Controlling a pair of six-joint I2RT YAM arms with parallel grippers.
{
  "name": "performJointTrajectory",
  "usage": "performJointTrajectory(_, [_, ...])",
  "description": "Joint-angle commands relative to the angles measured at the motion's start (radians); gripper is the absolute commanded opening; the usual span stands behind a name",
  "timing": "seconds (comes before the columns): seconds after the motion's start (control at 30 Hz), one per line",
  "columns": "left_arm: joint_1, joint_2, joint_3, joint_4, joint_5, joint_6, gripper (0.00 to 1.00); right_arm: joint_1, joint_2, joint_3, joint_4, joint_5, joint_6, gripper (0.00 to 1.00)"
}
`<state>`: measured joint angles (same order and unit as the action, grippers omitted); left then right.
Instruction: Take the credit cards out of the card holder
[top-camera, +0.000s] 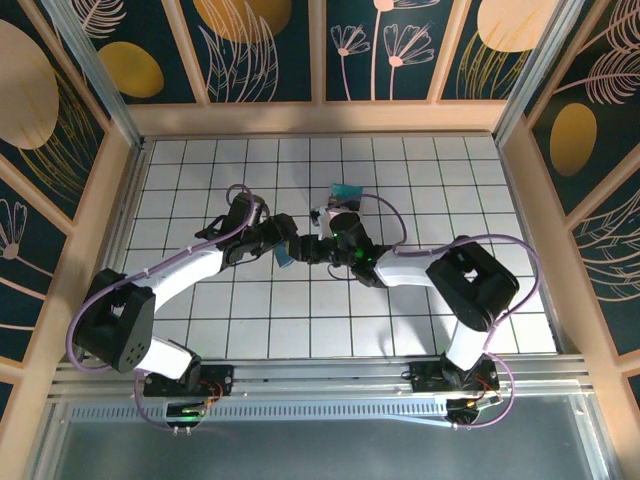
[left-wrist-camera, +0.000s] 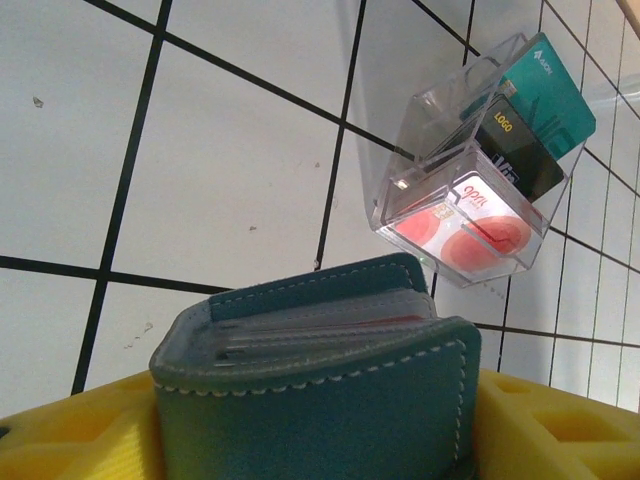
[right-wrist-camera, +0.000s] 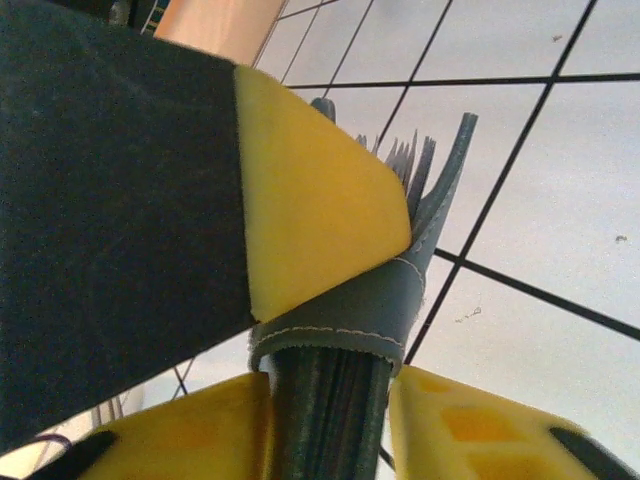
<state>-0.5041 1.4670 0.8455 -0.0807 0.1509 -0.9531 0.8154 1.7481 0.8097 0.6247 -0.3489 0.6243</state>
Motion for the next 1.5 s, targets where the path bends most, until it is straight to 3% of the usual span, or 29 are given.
performJointTrajectory(0.0, [-0.007,-0.014,0.038,0.045,0.03,-0.017,0.69,0.001,0.018,0.018,0.066,-0.023,0.028,0.17])
performJointTrajectory(0.1, [-0.007,-0.017,0.046,0.058,0.027,-0.014,0.76,-0.012,0.012,0.002,0.1,-0.03,0.054,0.02])
performJointTrajectory(0.17, [-0.007,-0.024,0.053,0.068,0.014,-0.009,0.96,-0.026,0.007,-0.015,0.135,-0.036,0.08,0.0])
performJointTrajectory(0.2, [-0.006,-0.028,0.057,0.071,0.005,-0.008,0.99,-0.033,0.005,-0.025,0.152,-0.042,0.095,0.0])
performJointTrajectory(0.57, [-0.003,-0.18,0.035,0.121,-0.205,0.04,0.99,-0.118,-0.098,-0.155,0.326,-0.069,0.187,0.0])
performJointTrajectory(0.7, [0.005,-0.263,-0.071,0.248,-0.206,0.045,0.99,-0.155,-0.164,-0.185,0.324,-0.07,0.19,0.0])
performJointTrajectory(0.93, [0.006,-0.344,-0.225,0.532,-0.068,0.095,0.98,-0.224,-0.317,-0.205,0.286,-0.092,0.183,0.0])
performJointTrajectory(1.07, [0.007,-0.303,-0.228,0.677,0.138,0.126,0.91,-0.243,-0.388,-0.195,0.248,-0.103,0.167,0.0])
performJointTrajectory(1.23, [0.001,-0.218,-0.23,0.908,0.368,0.058,0.79,-0.254,-0.453,-0.183,0.234,-0.117,0.165,0.0])
performJointTrajectory(1.47, [-0.057,-0.196,-0.199,0.945,0.411,0.098,0.76,-0.259,-0.466,-0.175,0.298,-0.167,0.202,0.0])
